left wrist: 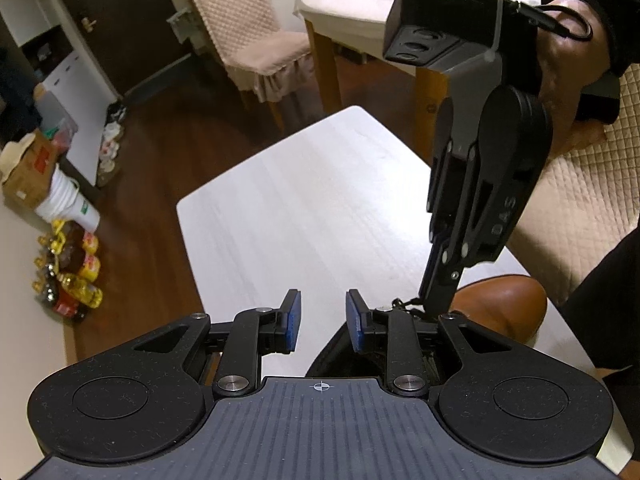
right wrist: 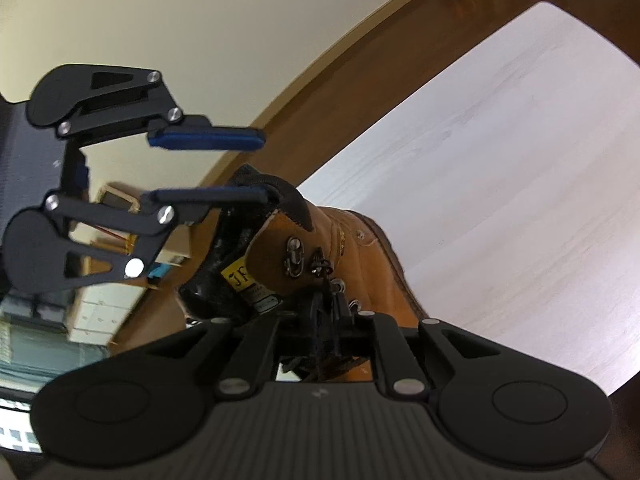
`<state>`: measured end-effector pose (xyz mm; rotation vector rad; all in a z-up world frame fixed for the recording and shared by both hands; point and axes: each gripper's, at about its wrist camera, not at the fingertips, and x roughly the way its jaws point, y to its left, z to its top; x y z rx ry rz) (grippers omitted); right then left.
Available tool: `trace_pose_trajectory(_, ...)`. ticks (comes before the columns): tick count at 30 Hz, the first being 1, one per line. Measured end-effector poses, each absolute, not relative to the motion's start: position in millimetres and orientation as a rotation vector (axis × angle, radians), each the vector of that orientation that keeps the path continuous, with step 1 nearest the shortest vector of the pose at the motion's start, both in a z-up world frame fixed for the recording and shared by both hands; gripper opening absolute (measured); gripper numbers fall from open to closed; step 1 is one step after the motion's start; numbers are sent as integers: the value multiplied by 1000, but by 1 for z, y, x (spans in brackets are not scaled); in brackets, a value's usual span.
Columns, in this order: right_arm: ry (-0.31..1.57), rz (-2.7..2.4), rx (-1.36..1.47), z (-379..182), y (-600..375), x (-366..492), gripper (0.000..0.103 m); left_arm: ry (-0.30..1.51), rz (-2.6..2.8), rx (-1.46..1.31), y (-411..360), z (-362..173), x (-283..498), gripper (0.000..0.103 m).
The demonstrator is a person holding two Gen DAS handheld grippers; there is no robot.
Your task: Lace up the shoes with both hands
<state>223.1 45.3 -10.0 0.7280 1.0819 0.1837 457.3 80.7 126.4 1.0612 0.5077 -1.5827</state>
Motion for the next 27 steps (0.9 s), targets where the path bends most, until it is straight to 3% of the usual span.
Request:
trace_pose_trajectory(11,1039,241,862,-25,74,230,12,591,-1491,905,115,136,435,28)
trace_pose_trajectory(15,1009,251,949,-26,64,227,5,634,-1458,842,132,140,417,28)
trace_pose_trajectory(27,1002,281,1130,-38,54,235,6,848,-1264,743,129,103,380,28)
